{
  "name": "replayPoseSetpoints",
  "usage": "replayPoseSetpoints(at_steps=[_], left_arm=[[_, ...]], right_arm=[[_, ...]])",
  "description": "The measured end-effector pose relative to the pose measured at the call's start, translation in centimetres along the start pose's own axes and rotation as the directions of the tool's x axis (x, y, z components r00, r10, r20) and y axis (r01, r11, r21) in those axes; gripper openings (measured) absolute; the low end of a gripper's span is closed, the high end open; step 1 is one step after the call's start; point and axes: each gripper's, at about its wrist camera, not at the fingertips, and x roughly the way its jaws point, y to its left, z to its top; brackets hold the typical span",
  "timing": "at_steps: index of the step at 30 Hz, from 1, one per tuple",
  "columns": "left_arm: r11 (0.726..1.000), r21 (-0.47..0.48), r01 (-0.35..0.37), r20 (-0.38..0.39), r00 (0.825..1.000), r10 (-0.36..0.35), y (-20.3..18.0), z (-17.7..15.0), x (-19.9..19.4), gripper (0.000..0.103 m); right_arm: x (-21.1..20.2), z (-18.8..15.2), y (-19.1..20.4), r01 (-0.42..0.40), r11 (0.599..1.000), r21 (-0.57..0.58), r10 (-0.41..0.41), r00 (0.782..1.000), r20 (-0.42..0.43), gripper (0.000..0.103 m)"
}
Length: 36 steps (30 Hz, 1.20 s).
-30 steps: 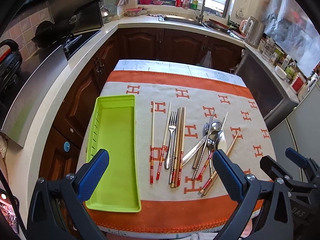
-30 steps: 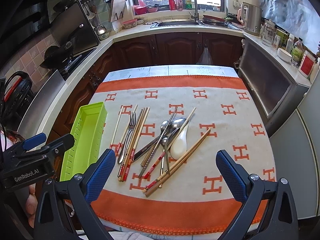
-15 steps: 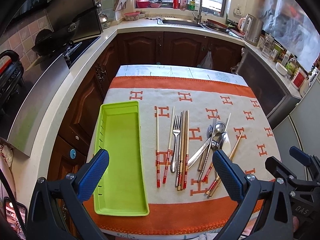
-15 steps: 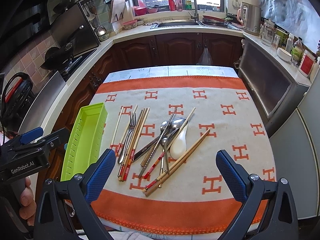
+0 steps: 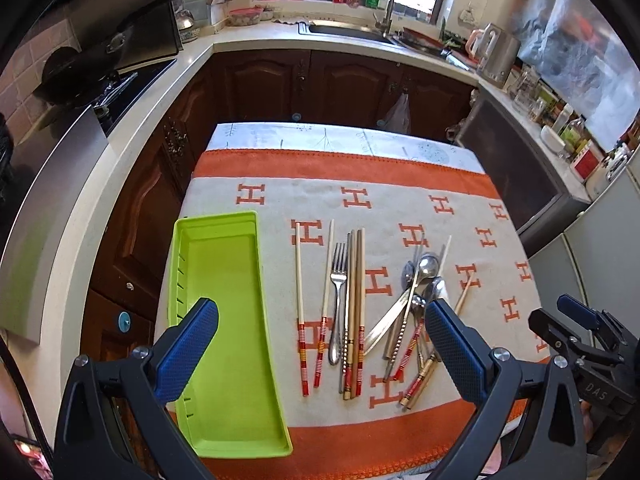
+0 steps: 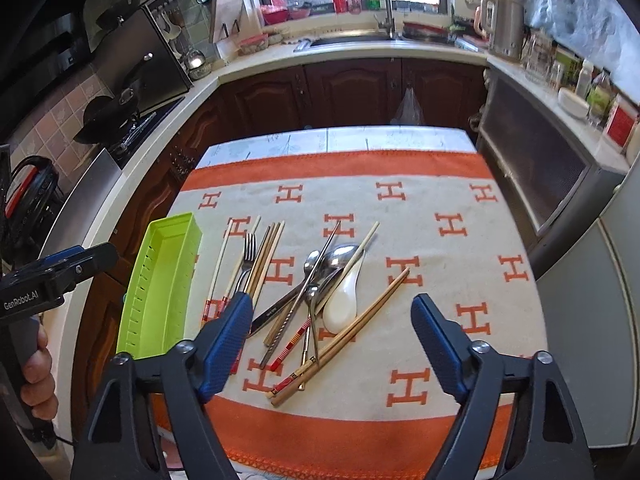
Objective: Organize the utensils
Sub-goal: 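Lower the left tool onto a red-striped chopstick and close it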
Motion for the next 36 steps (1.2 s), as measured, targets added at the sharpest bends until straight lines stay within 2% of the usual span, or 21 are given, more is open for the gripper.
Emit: replayPoseSetpoints(at_steps=[1, 2, 3, 6, 7, 8, 10, 12, 16, 20, 29, 30, 33, 36], left_arm=[[1.0, 0.0, -0.006, -0.016, 1.0, 0.006, 0.0, 0.3, 0.7, 0.097], [1.0, -0.001, -0.004, -0.037, 0.999, 0.004, 0.0, 0.7, 1.6, 0.096], [1.0, -0.002, 0.002, -0.064, 0.998, -0.002, 0.0, 1.0, 2.7, 0.093], [1.0, 0.0, -0.022, -0.142, 0.99, 0.022, 0.1, 1.8, 6.3, 0.081], [1.0, -0.001, -0.026, -0.163, 0.986, 0.026, 0.1, 1.8, 7.2, 0.073], [1.0, -0.002, -0.024, -0.195, 0.981, 0.023, 0.2, 1.9, 8.4, 0.069], [1.0, 0.0, -0.029, -0.258, 0.966, 0.028, 0.3, 2.0, 10.9, 0.055], [0.999, 0.013, -0.045, -0.309, 0.95, 0.046, 0.3, 1.9, 13.3, 0.046], [0.998, 0.029, -0.05, -0.369, 0.928, 0.057, 0.4, 1.6, 16.3, 0.031], [0.996, 0.044, -0.072, -0.415, 0.906, 0.084, 0.3, 1.3, 18.8, 0.019], [0.991, 0.078, -0.11, -0.473, 0.871, 0.134, 0.2, 0.0, 22.6, 0.017], [0.99, 0.083, -0.113, -0.459, 0.877, 0.138, 0.1, -0.1, 22.6, 0.018], [0.984, 0.101, -0.144, -0.449, 0.876, 0.174, 0.2, -0.3, 22.9, 0.032], [0.985, 0.101, -0.142, -0.442, 0.88, 0.172, 0.1, -0.3, 22.9, 0.033]], right_arm=[[1.0, 0.1, -0.4, -0.012, 1.0, 0.025, 0.013, 0.998, -0.064, 0.08], [2.5, 0.0, -0.8, -0.019, 0.998, 0.062, 0.029, 0.986, -0.162, 0.079], [3.0, 0.1, -1.0, 0.002, 0.998, 0.06, 0.009, 0.983, -0.185, 0.078], [4.7, 0.5, -1.9, 0.059, 0.997, 0.047, -0.05, 0.981, -0.188, 0.074], [5.6, 0.6, -2.2, 0.051, 0.997, 0.065, -0.037, 0.978, -0.203, 0.071], [6.2, 0.9, -2.5, 0.049, 0.997, 0.064, -0.037, 0.985, -0.171, 0.068], [8.4, 0.7, -3.1, 0.048, 0.995, 0.088, -0.029, 0.978, -0.205, 0.063], [9.8, 0.6, -3.5, 0.035, 0.994, 0.102, -0.011, 0.974, -0.227, 0.061], [12.3, 0.4, -4.3, 0.021, 0.992, 0.124, 0.015, 0.959, -0.281, 0.057], [14.1, 0.4, -4.7, 0.001, 0.988, 0.156, 0.045, 0.954, -0.296, 0.057], [15.2, 0.0, -5.6, 0.014, 0.982, 0.187, 0.048, 0.945, -0.322, 0.056], [15.3, -0.1, -5.8, 0.018, 0.981, 0.193, 0.047, 0.944, -0.327, 0.056], [15.6, -0.5, -6.4, 0.03, 0.977, 0.212, 0.045, 0.939, -0.341, 0.055], [16.0, -0.8, -7.3, 0.048, 0.972, 0.229, 0.039, 0.931, -0.362, 0.049]])
